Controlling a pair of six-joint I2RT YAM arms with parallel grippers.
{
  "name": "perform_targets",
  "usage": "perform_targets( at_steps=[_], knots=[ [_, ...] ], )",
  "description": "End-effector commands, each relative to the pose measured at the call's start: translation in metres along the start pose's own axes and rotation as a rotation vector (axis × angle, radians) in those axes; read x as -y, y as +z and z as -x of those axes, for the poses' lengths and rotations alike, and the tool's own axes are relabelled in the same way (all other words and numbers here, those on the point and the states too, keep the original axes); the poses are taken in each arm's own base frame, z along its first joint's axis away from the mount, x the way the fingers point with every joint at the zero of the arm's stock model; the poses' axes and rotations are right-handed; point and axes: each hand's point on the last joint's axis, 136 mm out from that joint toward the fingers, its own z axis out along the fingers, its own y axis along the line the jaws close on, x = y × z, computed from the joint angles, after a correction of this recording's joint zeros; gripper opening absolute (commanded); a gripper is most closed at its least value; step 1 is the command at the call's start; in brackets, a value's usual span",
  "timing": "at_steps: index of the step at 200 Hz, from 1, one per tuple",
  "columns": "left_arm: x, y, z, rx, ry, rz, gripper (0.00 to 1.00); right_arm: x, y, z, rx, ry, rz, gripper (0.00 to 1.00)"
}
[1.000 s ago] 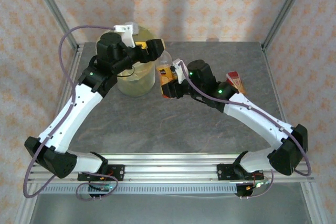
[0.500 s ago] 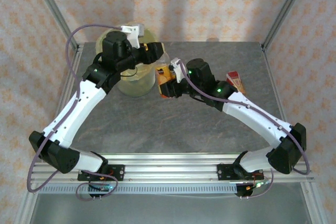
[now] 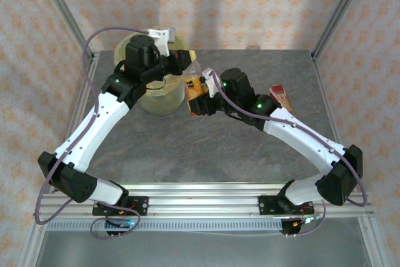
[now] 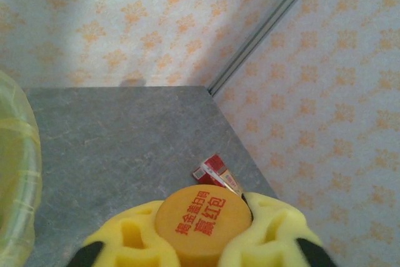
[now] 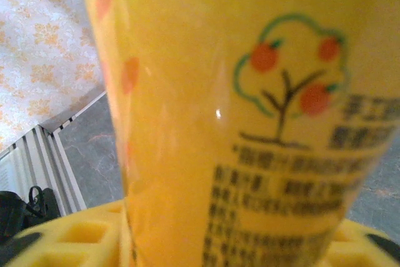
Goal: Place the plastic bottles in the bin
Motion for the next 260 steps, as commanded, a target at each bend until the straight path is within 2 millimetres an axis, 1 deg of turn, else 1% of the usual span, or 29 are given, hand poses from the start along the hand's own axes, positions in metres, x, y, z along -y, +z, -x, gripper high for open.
perform_targets(
  at_steps=[1, 10, 20, 23, 33, 58, 86, 111, 128, 139, 161, 188, 210, 237, 250, 260],
  knots=[
    [0.011, -0.009, 0.023, 0.065, 0.051, 0.002, 0.00, -0.007, -0.010, 0.021, 0.048, -0.036, -0.001, 0.73],
    [0.012, -0.014, 0.031, 0.088, 0.079, 0.020, 0.00, -0.005, -0.012, 0.021, 0.047, -0.032, -0.019, 0.87],
    [0.011, -0.021, 0.041, 0.110, 0.121, 0.051, 0.00, -0.003, -0.016, 0.021, 0.047, -0.028, -0.036, 0.95],
    [0.011, -0.023, 0.045, 0.117, 0.132, 0.059, 0.00, -0.003, -0.017, 0.021, 0.047, -0.028, -0.041, 1.00],
    [0.010, -0.031, 0.056, 0.136, 0.168, 0.095, 0.00, -0.001, -0.021, 0.022, 0.051, -0.024, -0.060, 0.99],
    [0.005, -0.052, 0.093, 0.220, 0.255, 0.157, 0.00, 0.003, -0.034, 0.024, 0.082, -0.013, -0.099, 0.99],
    [-0.008, -0.071, 0.130, 0.277, 0.356, 0.243, 0.00, 0.008, -0.046, 0.024, 0.115, 0.008, -0.140, 0.99],
    [-0.026, -0.078, 0.151, 0.288, 0.462, 0.365, 0.00, 0.012, -0.051, 0.023, 0.131, 0.033, -0.167, 0.99],
    [-0.044, -0.076, 0.161, 0.283, 0.504, 0.442, 0.00, 0.014, -0.051, 0.022, 0.131, 0.042, -0.172, 0.99],
    [-0.054, -0.072, 0.164, 0.270, 0.531, 0.475, 0.00, 0.015, -0.049, 0.019, 0.124, 0.047, -0.175, 0.99],
    [-0.074, -0.060, 0.166, 0.228, 0.592, 0.535, 0.00, 0.021, -0.046, 0.014, 0.108, 0.054, -0.201, 0.99],
    [-0.089, -0.044, 0.164, 0.162, 0.672, 0.572, 0.00, 0.025, -0.044, 0.008, 0.090, 0.064, -0.219, 0.99],
    [-0.101, -0.026, 0.155, 0.097, 0.714, 0.577, 0.00, 0.027, -0.042, 0.004, 0.081, 0.068, -0.224, 0.99],
    [-0.120, -0.006, 0.136, -0.028, 0.760, 0.576, 0.00, 0.031, -0.041, 0.001, 0.070, 0.072, -0.241, 0.99],
    [-0.129, 0.001, 0.127, -0.075, 0.782, 0.579, 0.00, 0.031, -0.040, -0.001, 0.065, 0.072, -0.244, 0.99],
    [-0.130, 0.002, 0.123, -0.098, 0.801, 0.579, 0.00, 0.032, -0.040, -0.002, 0.064, 0.074, -0.248, 0.99]
  ],
)
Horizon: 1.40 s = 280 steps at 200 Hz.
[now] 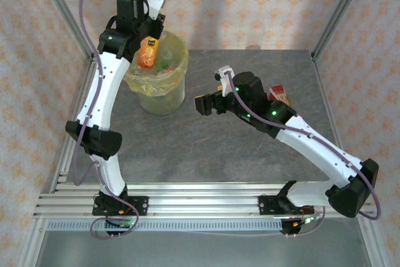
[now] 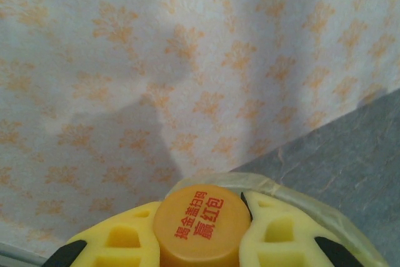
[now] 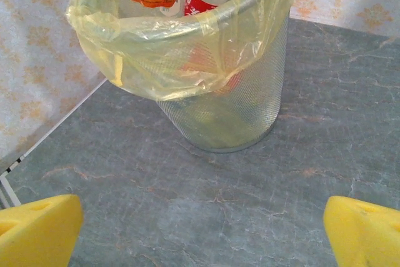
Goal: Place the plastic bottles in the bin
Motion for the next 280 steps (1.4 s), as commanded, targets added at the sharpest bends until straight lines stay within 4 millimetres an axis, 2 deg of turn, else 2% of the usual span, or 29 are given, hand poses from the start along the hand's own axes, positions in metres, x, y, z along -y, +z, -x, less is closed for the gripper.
perform_targets(
  at_steps=[1, 3, 6, 12, 55, 79, 104, 119, 142, 154, 208, 249, 252, 256, 280],
  knots=[
    [-0.003, -0.007, -0.008, -0.047, 0.104, -0.001, 0.00, 0.006, 0.004, -0.009, -0.021, 0.010, -0.033, 0.99],
    [-0.002, -0.007, -0.008, -0.050, 0.109, -0.003, 0.00, 0.006, 0.004, -0.009, -0.021, 0.011, -0.034, 0.99],
    [0.002, 0.005, -0.017, -0.075, 0.116, -0.015, 0.00, 0.006, 0.003, -0.009, -0.021, 0.011, -0.034, 0.99],
    [0.005, 0.010, -0.023, -0.092, 0.129, -0.027, 0.00, 0.007, 0.003, -0.009, -0.022, 0.011, -0.038, 0.99],
    [0.028, 0.029, -0.057, -0.195, 0.223, -0.120, 0.00, 0.008, 0.000, -0.010, -0.017, 0.012, -0.045, 0.99],
    [0.041, 0.041, -0.076, -0.258, 0.264, -0.161, 0.04, 0.010, -0.003, -0.009, -0.009, 0.011, -0.053, 0.99],
    [0.055, 0.050, -0.093, -0.310, 0.291, -0.201, 0.17, 0.011, -0.005, -0.008, -0.005, 0.009, -0.065, 0.99],
    [0.060, 0.051, -0.095, -0.318, 0.295, -0.211, 0.33, 0.012, -0.007, -0.008, -0.007, 0.006, -0.069, 0.99],
    [0.063, 0.049, -0.089, -0.300, 0.278, -0.224, 0.59, 0.013, -0.009, -0.006, -0.003, 0.003, -0.078, 0.99],
    [0.064, 0.047, -0.084, -0.284, 0.257, -0.228, 0.67, 0.014, -0.009, -0.006, -0.001, 0.001, -0.080, 0.99],
    [0.070, 0.018, -0.033, -0.123, 0.095, -0.288, 0.72, 0.017, -0.008, -0.005, -0.001, 0.002, -0.099, 0.99],
    [0.053, -0.018, 0.000, -0.035, -0.021, -0.239, 0.74, 0.053, -0.022, 0.001, 0.019, 0.061, -0.321, 0.99],
    [0.053, -0.016, -0.002, -0.041, -0.030, -0.233, 0.75, 0.056, -0.022, 0.000, 0.015, 0.066, -0.339, 0.99],
    [0.047, -0.031, 0.007, -0.013, -0.043, -0.212, 0.77, 0.060, -0.023, -0.001, 0.008, 0.073, -0.361, 0.99],
    [0.030, -0.056, 0.015, 0.025, -0.116, -0.138, 0.88, 0.086, -0.035, -0.003, -0.020, 0.134, -0.491, 0.99]
  ],
)
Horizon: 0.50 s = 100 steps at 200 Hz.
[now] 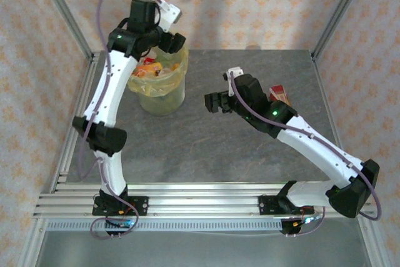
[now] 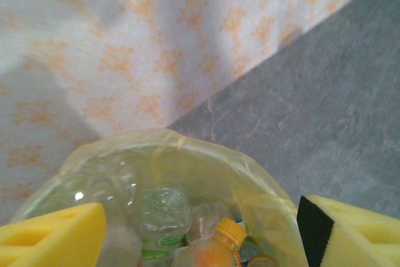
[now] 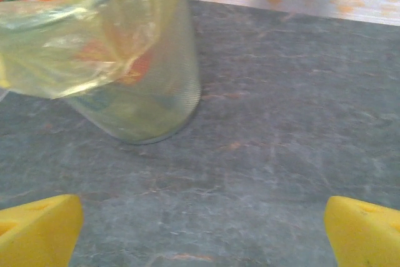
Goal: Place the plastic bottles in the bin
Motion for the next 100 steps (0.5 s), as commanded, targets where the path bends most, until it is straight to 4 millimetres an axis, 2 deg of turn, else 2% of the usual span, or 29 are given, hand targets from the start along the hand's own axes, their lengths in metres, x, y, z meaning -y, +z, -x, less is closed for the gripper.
perform_targets(
  at_steps=[1, 21, 44, 70, 100],
  knots=[
    [-0.015, -0.061, 0.034, 0.152, -0.104, 0.091, 0.88, 0.038, -0.012, 0.011, 0.007, 0.079, -0.190, 0.99],
    [-0.018, -0.085, 0.033, 0.196, -0.160, 0.130, 1.00, 0.070, -0.016, 0.006, -0.025, 0.149, -0.291, 0.99],
    [-0.019, -0.113, 0.024, 0.244, -0.234, 0.158, 1.00, 0.112, -0.021, -0.009, -0.083, 0.239, -0.397, 0.99],
    [-0.014, -0.136, 0.006, 0.295, -0.329, 0.163, 1.00, 0.162, -0.025, -0.039, -0.182, 0.373, -0.486, 0.99],
    [-0.008, -0.155, -0.020, 0.354, -0.440, 0.164, 1.00, 0.198, -0.028, -0.071, -0.260, 0.493, -0.523, 0.99]
  ],
)
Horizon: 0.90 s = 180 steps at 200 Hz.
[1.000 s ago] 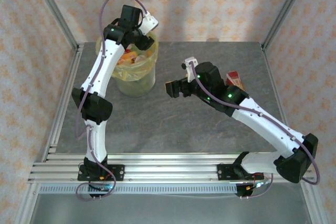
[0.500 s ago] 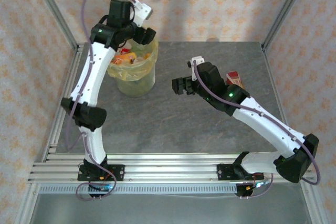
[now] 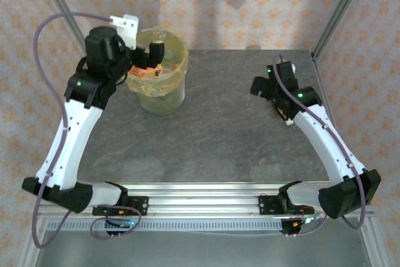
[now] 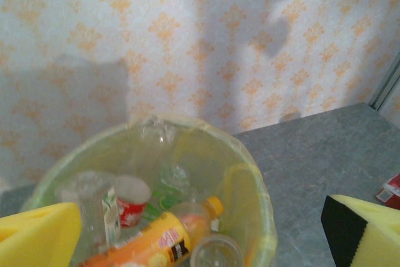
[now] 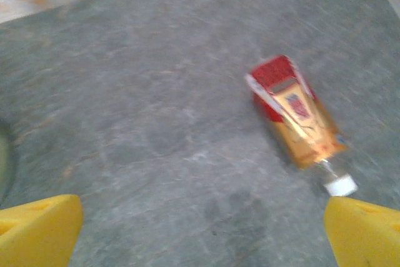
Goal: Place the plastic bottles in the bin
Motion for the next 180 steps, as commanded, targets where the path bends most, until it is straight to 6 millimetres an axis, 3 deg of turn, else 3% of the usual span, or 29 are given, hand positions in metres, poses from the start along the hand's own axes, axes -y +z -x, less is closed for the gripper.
perform_targets(
  at_steps=[1, 29, 62, 126, 180],
  knots=[
    [-0.007, -0.017, 0.005, 0.110, -0.144, 0.027, 1.00, 0.030, 0.013, -0.034, -0.147, 0.060, -0.044, 0.99],
    [-0.007, -0.025, -0.021, 0.098, -0.230, 0.017, 1.00, 0.056, 0.026, -0.043, -0.195, 0.106, -0.069, 0.99],
    [0.003, -0.019, -0.050, 0.065, -0.330, -0.045, 1.00, 0.079, 0.041, -0.051, -0.239, 0.142, -0.084, 0.99],
    [0.011, -0.007, -0.063, 0.022, -0.345, -0.081, 1.00, 0.099, 0.090, -0.068, -0.424, 0.034, -0.106, 0.99],
    [0.011, -0.004, -0.064, 0.014, -0.341, -0.077, 1.00, 0.125, 0.127, -0.061, -0.497, -0.103, -0.232, 0.99]
  ],
)
